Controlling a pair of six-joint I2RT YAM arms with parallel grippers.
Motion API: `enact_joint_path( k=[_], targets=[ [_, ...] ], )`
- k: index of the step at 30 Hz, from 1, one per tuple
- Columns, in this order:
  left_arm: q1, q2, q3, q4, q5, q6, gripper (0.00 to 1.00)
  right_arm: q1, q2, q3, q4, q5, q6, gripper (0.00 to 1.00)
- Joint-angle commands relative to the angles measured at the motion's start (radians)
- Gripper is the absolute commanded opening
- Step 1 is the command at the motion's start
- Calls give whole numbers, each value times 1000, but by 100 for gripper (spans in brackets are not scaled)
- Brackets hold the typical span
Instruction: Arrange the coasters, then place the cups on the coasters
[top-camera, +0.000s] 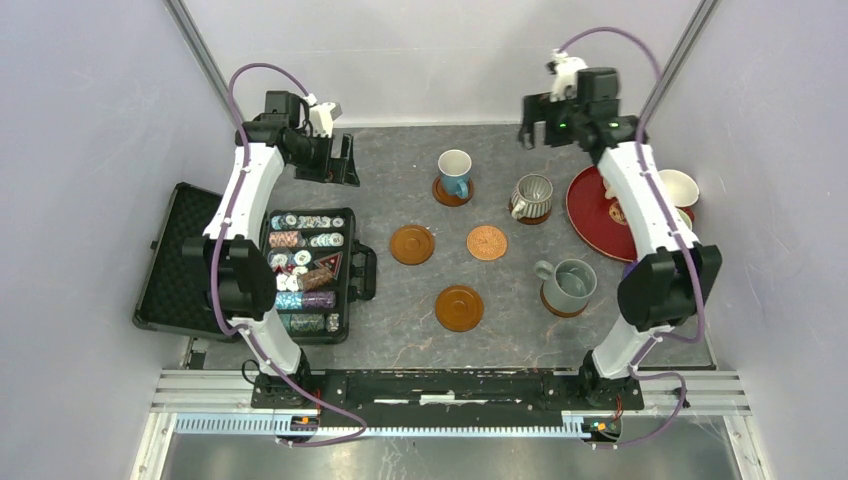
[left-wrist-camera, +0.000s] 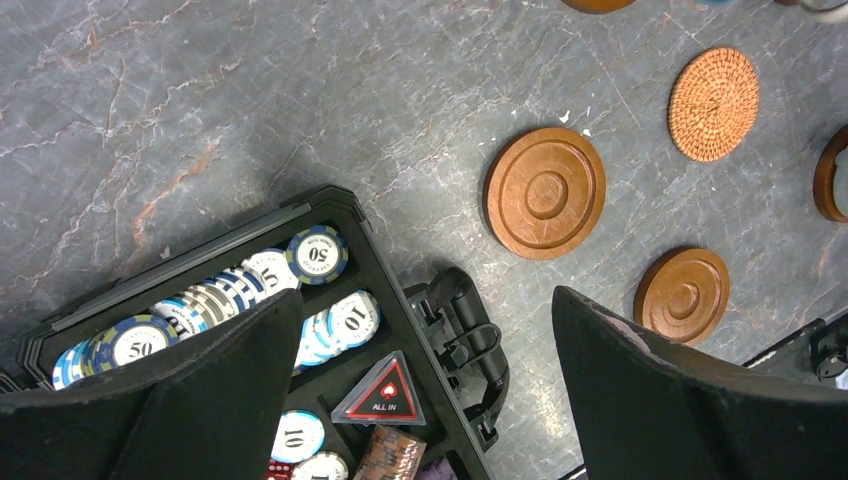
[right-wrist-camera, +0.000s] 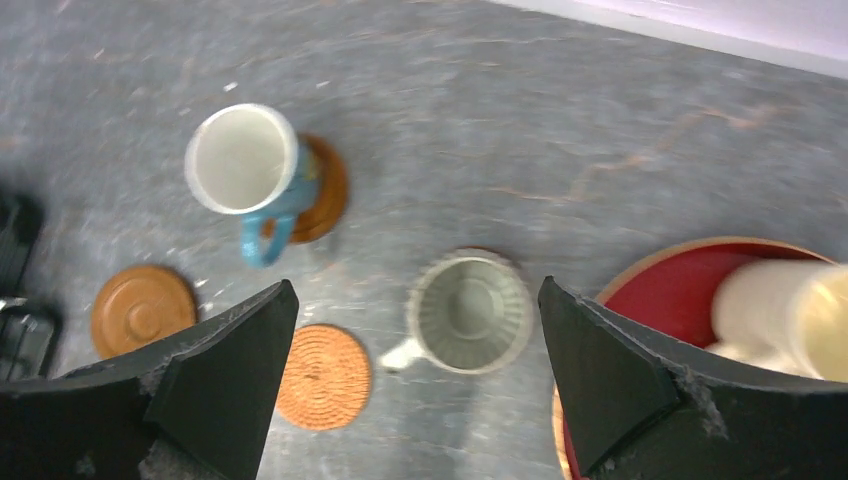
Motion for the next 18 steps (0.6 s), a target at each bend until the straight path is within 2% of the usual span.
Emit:
enact_joint_path(
  k=[1, 4, 7, 9, 12, 18],
  targets=[
    [5, -45, -3, 63, 42, -5, 100, -183, -21, -5, -36, -50, -19, 98],
    [6, -29, -2, 68, 46, -15, 100, -307, -3, -15, -108, -31, -18, 98],
    [5, -19, -1, 73, 49, -24, 100, -374, 4, -61, -150, 109, 24, 93],
    [5, -13, -2, 81, 48, -31, 100, -387, -2, -114, -127, 194, 54, 88],
    [5, -1, 7, 83, 48, -32, 100, -390, 33, -140, -101, 265, 103, 87],
    [5, -2, 18, 82, 15, -18, 100, -392, 178, -48, -78, 407, 163, 79]
  ],
)
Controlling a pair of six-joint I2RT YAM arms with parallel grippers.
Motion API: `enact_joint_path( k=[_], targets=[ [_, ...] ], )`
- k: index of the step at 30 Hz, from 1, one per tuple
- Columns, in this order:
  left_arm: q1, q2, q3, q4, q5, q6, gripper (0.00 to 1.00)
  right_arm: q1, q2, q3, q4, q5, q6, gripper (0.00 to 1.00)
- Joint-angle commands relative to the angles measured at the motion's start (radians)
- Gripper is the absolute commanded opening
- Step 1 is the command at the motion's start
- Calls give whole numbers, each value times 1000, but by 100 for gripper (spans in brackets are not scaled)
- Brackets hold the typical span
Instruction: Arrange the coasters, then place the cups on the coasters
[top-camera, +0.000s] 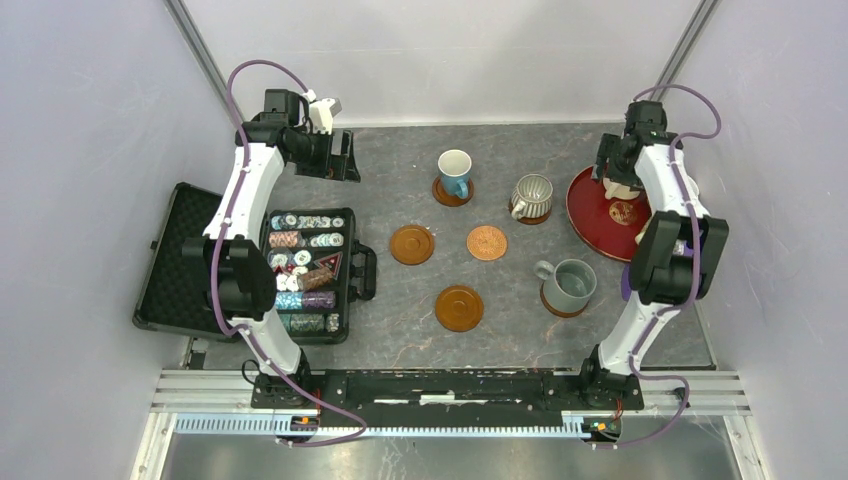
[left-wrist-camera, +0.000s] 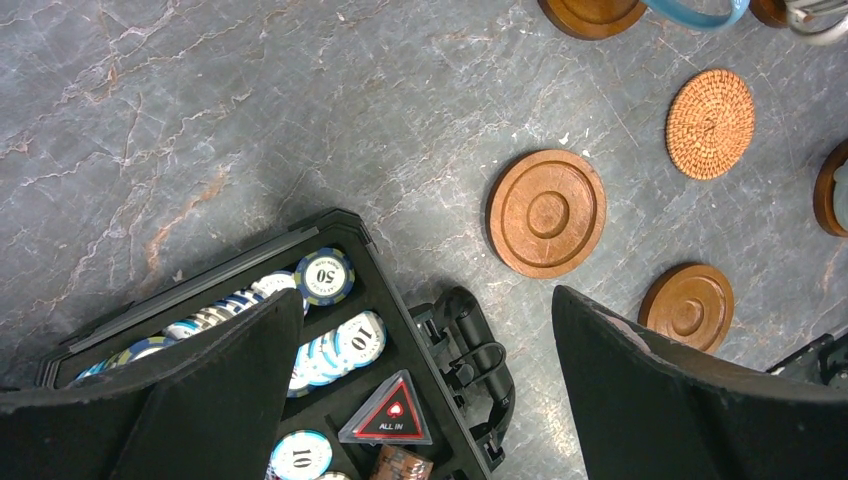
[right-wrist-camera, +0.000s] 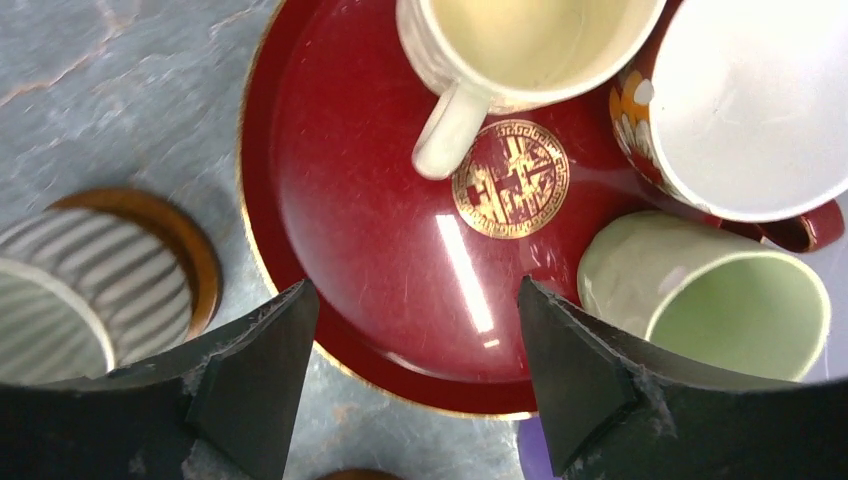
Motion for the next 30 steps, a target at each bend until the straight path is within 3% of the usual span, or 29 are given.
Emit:
enact_joint_path(
  k=[1, 11, 24, 30],
  targets=[
    [6, 3, 22, 25, -2, -14, 100, 0, 103, 104, 37, 130, 61, 78],
    [7, -7, 16, -9, -41, -5, 100, 1, 258, 206, 95, 162, 82, 70],
    [7, 21, 57, -48, -51, 11, 100, -3, 301, 154, 176, 187, 81, 60],
    [7, 31, 74, -58, -45, 13, 100, -17, 310, 133, 193, 185, 75, 48]
  ],
)
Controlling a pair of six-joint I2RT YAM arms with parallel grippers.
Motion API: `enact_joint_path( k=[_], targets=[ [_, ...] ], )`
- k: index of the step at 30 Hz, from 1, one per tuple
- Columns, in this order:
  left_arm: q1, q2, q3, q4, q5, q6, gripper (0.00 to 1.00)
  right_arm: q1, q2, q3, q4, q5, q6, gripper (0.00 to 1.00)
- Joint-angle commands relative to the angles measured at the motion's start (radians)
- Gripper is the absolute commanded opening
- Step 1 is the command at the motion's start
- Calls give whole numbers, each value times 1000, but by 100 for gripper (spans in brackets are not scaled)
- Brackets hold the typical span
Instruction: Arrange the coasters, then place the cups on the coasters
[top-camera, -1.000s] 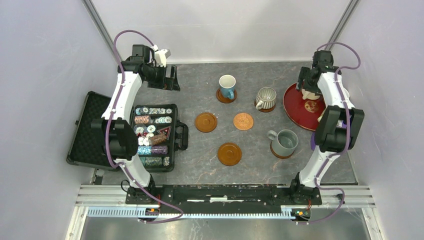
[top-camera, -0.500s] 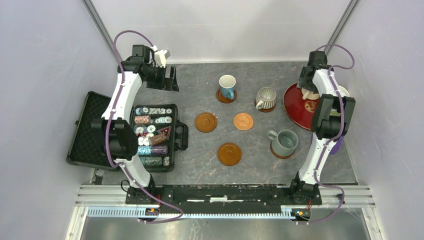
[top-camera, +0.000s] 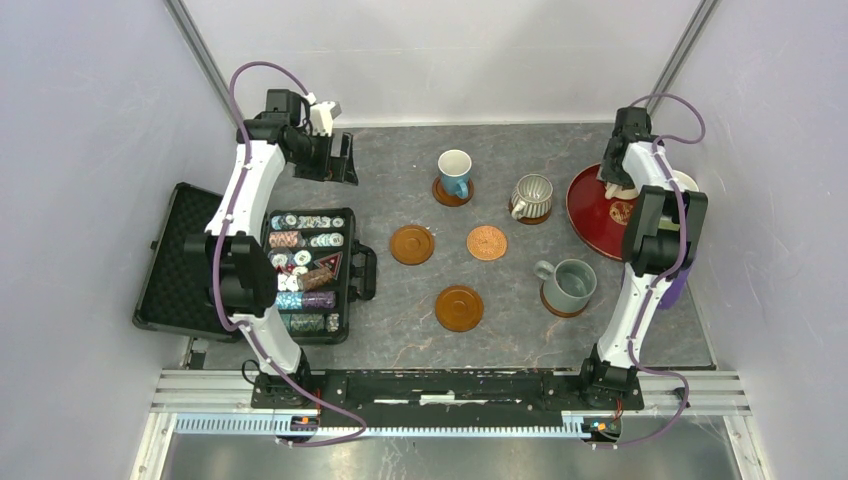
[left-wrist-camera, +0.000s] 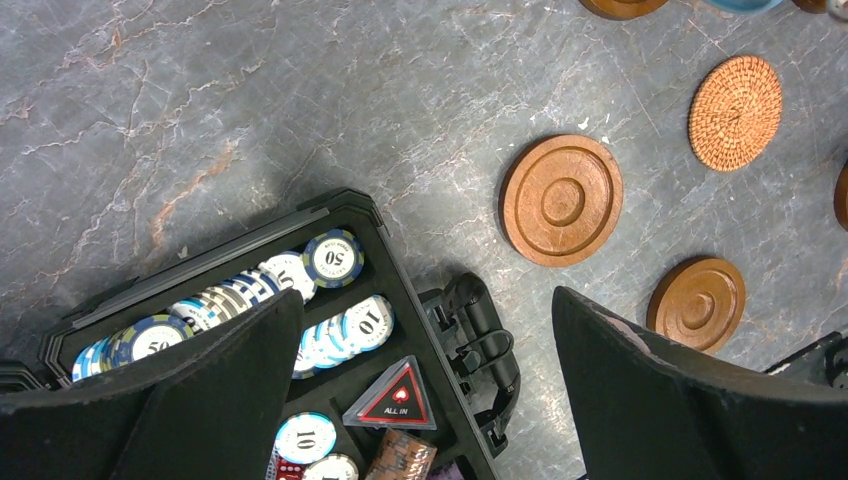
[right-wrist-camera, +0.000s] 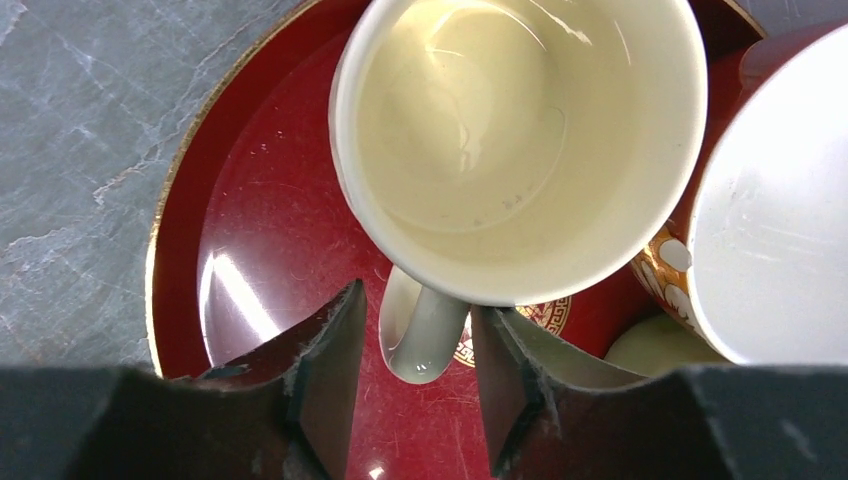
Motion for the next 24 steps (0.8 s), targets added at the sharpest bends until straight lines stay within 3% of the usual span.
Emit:
enact_joint_path(
  k=[1, 3, 7, 14, 24],
  targets=[
    [6, 10, 52, -12, -6, 12, 100, -17, 11, -10, 67, 19, 9, 47],
    [6, 12, 55, -12, -2, 10, 100, -16, 9, -16, 69, 14, 7, 46],
    [7, 17, 58, -12, 3, 10, 100, -19, 7, -20, 78, 2, -6, 33],
    [6, 21, 63, -12, 11, 12, 100, -20, -41, -46, 87, -36, -44, 0],
    [6, 39, 62, -1, 42, 1, 100, -19, -205, -162, 211, -73, -149, 0]
  ],
)
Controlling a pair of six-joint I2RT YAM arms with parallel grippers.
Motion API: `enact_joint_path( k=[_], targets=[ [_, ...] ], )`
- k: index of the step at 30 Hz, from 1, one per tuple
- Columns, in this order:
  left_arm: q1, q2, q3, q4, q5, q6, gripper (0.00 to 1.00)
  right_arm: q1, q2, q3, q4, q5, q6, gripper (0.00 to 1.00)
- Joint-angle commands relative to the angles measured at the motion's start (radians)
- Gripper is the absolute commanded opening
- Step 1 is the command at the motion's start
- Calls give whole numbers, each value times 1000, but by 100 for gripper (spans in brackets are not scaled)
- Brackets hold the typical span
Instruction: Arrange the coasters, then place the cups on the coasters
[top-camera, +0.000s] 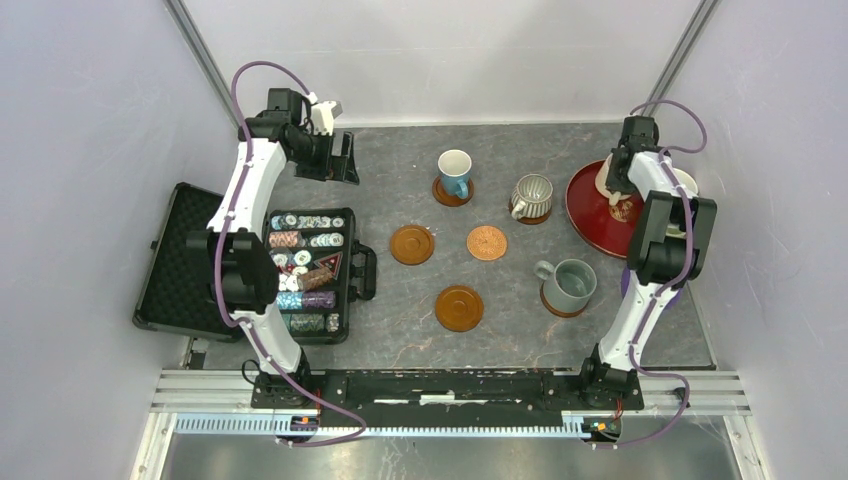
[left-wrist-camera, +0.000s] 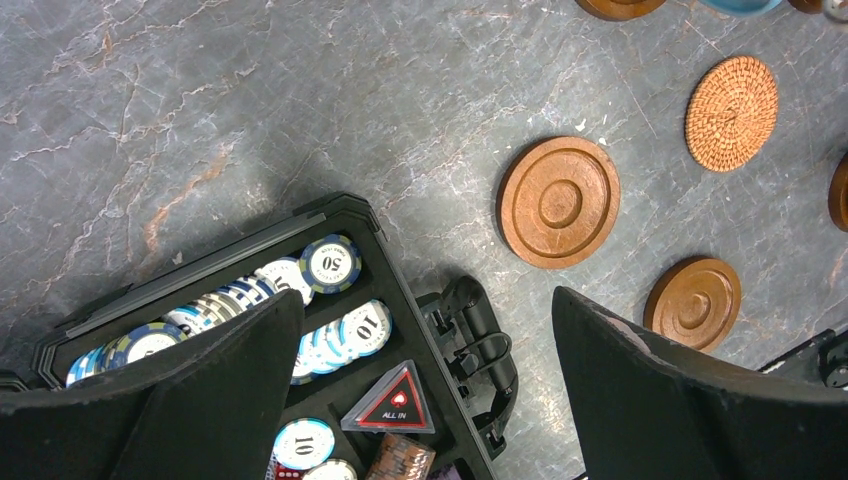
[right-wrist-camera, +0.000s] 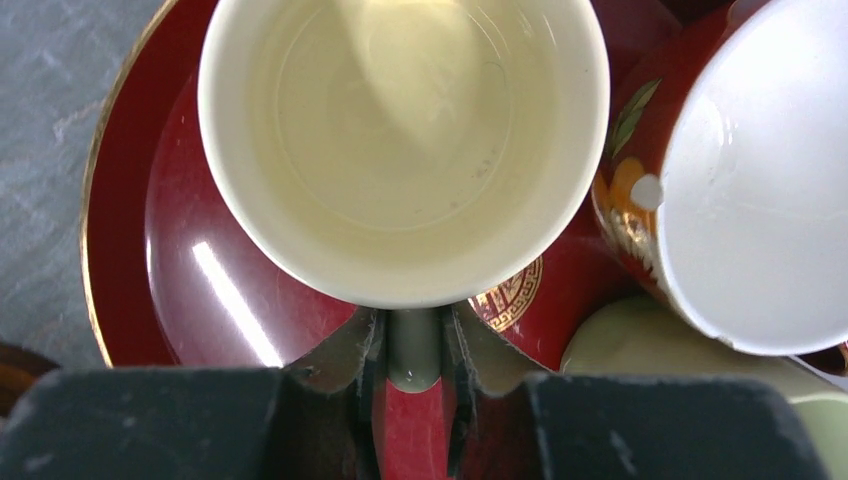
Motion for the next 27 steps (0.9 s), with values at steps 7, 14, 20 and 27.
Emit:
enact_joint_path(
  k=[7, 14, 20, 27],
  targets=[
    [5, 20, 41, 26, 44, -1, 100, 6, -214, -90, 188, -65, -92, 0],
    [7, 24, 48, 25, 49, 4, 100, 6, -271, -89, 235, -137, -112, 0],
    [6, 19, 57, 26, 37, -4, 100, 22, -351, -49, 269, -283, -116, 0],
    [7, 16, 59, 38, 49, -29, 100, 135, -476, -39, 350, -477, -226, 0]
  ],
)
